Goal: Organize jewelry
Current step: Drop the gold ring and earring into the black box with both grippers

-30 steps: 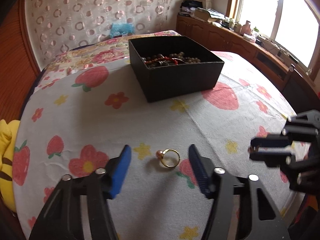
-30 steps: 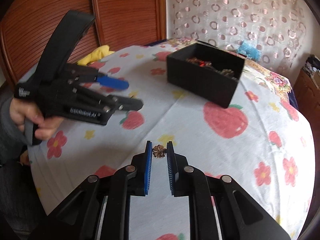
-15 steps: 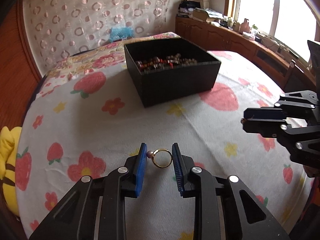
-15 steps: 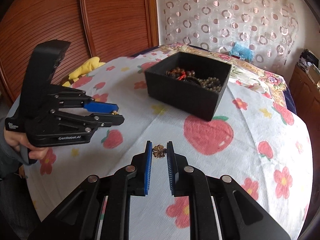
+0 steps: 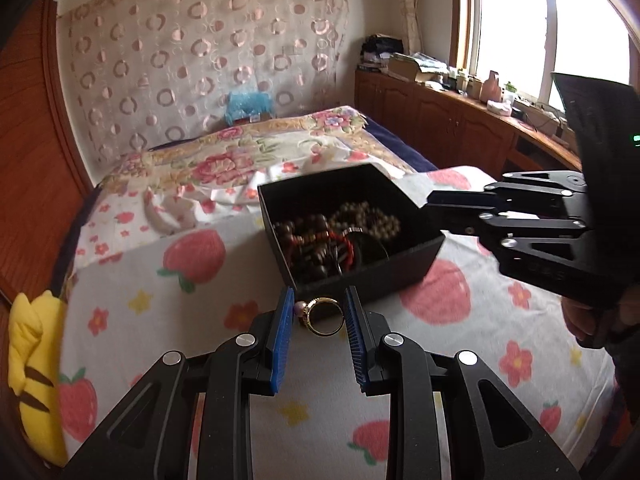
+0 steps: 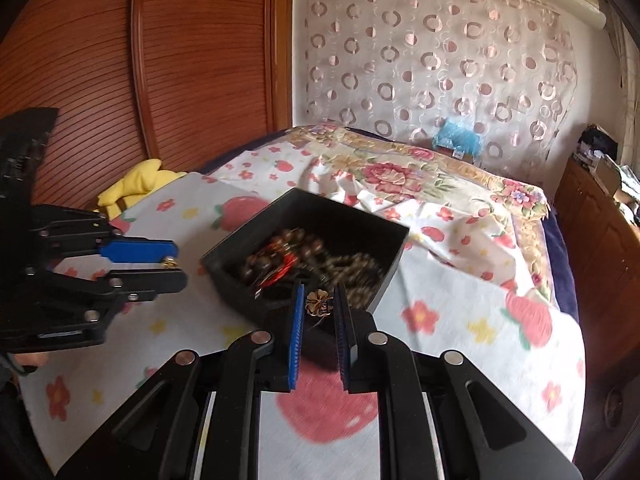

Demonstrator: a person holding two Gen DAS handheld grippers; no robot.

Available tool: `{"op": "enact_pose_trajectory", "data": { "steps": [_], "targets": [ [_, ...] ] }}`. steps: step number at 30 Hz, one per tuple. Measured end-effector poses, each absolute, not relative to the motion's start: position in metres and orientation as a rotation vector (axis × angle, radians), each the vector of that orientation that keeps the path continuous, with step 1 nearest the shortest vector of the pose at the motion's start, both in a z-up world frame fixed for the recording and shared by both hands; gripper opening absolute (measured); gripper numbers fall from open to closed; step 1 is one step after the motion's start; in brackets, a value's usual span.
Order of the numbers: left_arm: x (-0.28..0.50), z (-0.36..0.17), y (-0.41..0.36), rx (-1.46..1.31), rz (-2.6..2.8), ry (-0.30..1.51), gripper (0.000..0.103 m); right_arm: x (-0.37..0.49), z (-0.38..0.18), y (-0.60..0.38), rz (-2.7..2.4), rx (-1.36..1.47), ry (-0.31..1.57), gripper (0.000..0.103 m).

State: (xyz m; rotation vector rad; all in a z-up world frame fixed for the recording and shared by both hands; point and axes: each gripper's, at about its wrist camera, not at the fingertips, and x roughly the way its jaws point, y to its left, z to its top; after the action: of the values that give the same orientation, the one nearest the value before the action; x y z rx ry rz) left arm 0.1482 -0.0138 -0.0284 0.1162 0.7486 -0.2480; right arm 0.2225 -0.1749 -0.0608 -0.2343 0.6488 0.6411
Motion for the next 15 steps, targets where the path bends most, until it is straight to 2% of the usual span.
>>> {"op": "enact_pose_trajectory", "data": {
  "steps": [9, 10, 12, 15],
  "targets": [
    [0.176, -0.025, -0.014, 0.109, -0.253, 0.74, 0.024, 0.248, -0.067, -0.173, 0.631, -0.212, 0.667, 0.017],
    [0.18, -0.024, -0.015, 0.111, -0.251, 0.739, 0.024, 0.25, -0.067, -0.174, 0.632, -0.208, 0.668, 0.018],
    [0.187, -0.024, -0.016, 0.113, -0.249, 0.738, 0.024, 0.252, -0.066, -0.174, 0.63, -0.204, 0.667, 0.029],
    [0.197, -0.022, -0.019, 0.115, -0.249, 0.73, 0.024, 0.252, -0.065, -0.178, 0.614, -0.199, 0.654, 0.03]
  ]
}}
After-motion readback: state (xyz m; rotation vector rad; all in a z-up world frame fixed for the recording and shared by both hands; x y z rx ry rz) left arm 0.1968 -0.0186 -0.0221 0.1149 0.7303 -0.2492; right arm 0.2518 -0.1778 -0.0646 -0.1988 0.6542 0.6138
